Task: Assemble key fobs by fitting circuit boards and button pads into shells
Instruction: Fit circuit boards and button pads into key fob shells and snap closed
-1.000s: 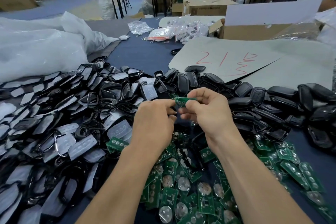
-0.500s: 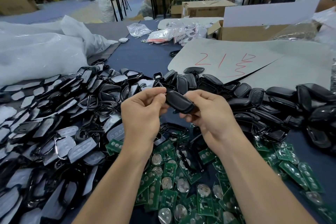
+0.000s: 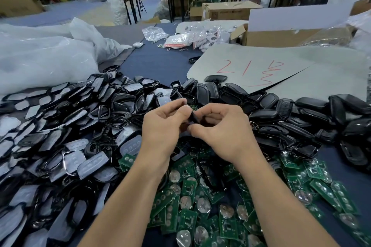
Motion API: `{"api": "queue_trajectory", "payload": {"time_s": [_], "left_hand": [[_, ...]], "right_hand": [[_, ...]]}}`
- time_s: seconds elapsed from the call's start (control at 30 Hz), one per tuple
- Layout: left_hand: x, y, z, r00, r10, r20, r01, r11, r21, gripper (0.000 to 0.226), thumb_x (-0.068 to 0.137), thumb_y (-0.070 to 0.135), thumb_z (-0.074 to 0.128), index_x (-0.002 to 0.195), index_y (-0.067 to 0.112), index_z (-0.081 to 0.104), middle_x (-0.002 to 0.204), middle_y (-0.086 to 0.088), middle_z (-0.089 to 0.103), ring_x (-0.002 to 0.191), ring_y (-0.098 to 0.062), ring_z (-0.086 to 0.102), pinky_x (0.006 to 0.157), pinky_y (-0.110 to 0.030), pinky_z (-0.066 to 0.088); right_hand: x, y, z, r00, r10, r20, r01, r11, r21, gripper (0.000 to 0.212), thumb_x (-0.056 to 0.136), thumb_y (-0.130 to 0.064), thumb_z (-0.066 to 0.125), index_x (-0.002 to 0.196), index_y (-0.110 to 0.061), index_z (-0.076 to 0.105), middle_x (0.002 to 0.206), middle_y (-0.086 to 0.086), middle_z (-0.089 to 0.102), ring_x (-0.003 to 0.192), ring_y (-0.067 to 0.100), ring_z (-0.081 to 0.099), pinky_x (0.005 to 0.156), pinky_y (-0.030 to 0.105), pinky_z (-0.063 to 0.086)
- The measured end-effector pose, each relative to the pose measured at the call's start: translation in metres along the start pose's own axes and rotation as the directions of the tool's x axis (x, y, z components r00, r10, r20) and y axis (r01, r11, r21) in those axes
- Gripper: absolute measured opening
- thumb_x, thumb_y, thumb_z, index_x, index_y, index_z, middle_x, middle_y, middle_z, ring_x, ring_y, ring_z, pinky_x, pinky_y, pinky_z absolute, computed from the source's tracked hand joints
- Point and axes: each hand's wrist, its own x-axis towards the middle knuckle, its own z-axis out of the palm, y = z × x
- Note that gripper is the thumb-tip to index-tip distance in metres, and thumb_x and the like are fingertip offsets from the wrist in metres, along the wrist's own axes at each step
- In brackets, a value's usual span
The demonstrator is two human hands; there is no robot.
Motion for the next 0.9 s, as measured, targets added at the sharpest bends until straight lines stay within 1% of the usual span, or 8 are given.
{"api": "queue_trajectory", "payload": {"time_s": [0.13,0.2,0.27,0.33,0.43,0.63,0.77,0.9], "left_hand": [[0.007,0.008,-0.013,0.998,-0.024,0.053,0.033,0.983,-0.179,0.022,0.101,0.007,0.061,0.116,0.016,0.074,0.109,-0.011,0.08,0.096,-0.02,0.078,0.083,-0.032,0.064],[0.008,0.012,-0.018,0.991,-0.02,0.129,0.063,0.939,-0.339,0.026,0.096,0.011,0.061,0.118,0.019,0.072,0.113,-0.008,0.079,0.101,-0.017,0.077,0.083,-0.027,0.062],[0.006,0.012,-0.019,0.969,-0.009,0.247,0.111,0.908,-0.403,0.035,0.088,0.017,0.063,0.122,0.02,0.071,0.12,-0.008,0.077,0.107,-0.017,0.075,0.085,-0.027,0.062],[0.004,0.011,-0.018,0.944,0.001,0.331,0.133,0.914,-0.383,0.04,0.086,0.018,0.064,0.125,0.021,0.069,0.123,-0.006,0.075,0.108,-0.017,0.072,0.086,-0.029,0.061],[0.003,0.01,-0.016,0.923,0.012,0.384,0.135,0.926,-0.352,0.043,0.087,0.015,0.063,0.129,0.021,0.067,0.126,-0.007,0.072,0.108,-0.017,0.068,0.086,-0.029,0.06],[0.007,0.009,-0.019,0.917,0.025,0.398,0.127,0.928,-0.351,0.041,0.09,0.014,0.06,0.13,0.02,0.065,0.127,-0.005,0.074,0.11,-0.016,0.071,0.088,-0.03,0.061],[0.008,0.01,-0.022,0.936,0.012,0.353,0.126,0.922,-0.366,0.039,0.089,0.018,0.06,0.127,0.021,0.069,0.127,-0.007,0.074,0.106,-0.015,0.072,0.082,-0.028,0.06],[0.009,0.009,-0.022,0.961,-0.005,0.276,0.109,0.925,-0.365,0.039,0.086,0.019,0.063,0.124,0.022,0.073,0.127,-0.01,0.071,0.107,-0.017,0.068,0.082,-0.028,0.058]], "right_hand": [[0.0,-0.001,0.0,0.995,0.073,-0.068,-0.067,0.994,0.091,0.009,0.073,-0.033,0.087,0.075,-0.028,0.08,0.071,-0.008,0.076,0.069,0.01,0.073,0.07,0.03,0.061],[0.0,0.001,-0.001,0.989,0.099,-0.111,-0.102,0.995,-0.023,0.019,0.079,-0.039,0.08,0.07,-0.023,0.077,0.06,0.0,0.07,0.061,0.02,0.067,0.061,0.035,0.057],[0.0,0.005,0.0,0.987,0.112,-0.113,-0.132,0.974,-0.186,0.023,0.081,-0.036,0.078,0.067,-0.018,0.074,0.056,0.001,0.066,0.057,0.02,0.062,0.056,0.03,0.051],[-0.001,0.005,0.004,0.987,0.132,-0.088,-0.153,0.942,-0.3,0.012,0.082,-0.022,0.075,0.07,-0.023,0.073,0.062,-0.006,0.07,0.063,0.011,0.066,0.065,0.026,0.055],[-0.003,0.001,0.009,0.983,0.176,-0.057,-0.183,0.896,-0.405,0.026,0.081,-0.006,0.064,0.09,-0.029,0.069,0.081,-0.013,0.074,0.086,0.015,0.069,0.084,0.029,0.057],[-0.002,-0.002,0.001,0.98,0.168,-0.11,-0.201,0.823,-0.531,0.052,0.084,-0.021,0.074,0.129,-0.046,0.066,0.117,-0.005,0.074,0.106,0.026,0.067,0.093,0.034,0.053],[-0.001,0.002,0.001,0.975,0.218,-0.033,-0.201,0.813,-0.547,0.045,0.088,-0.02,0.072,0.126,-0.044,0.068,0.109,0.006,0.07,0.093,0.028,0.065,0.088,0.032,0.054],[-0.001,0.004,-0.002,0.98,0.171,-0.105,-0.2,0.868,-0.454,0.027,0.092,-0.026,0.072,0.116,-0.037,0.076,0.107,-0.002,0.076,0.096,0.026,0.069,0.09,0.034,0.056]]}}
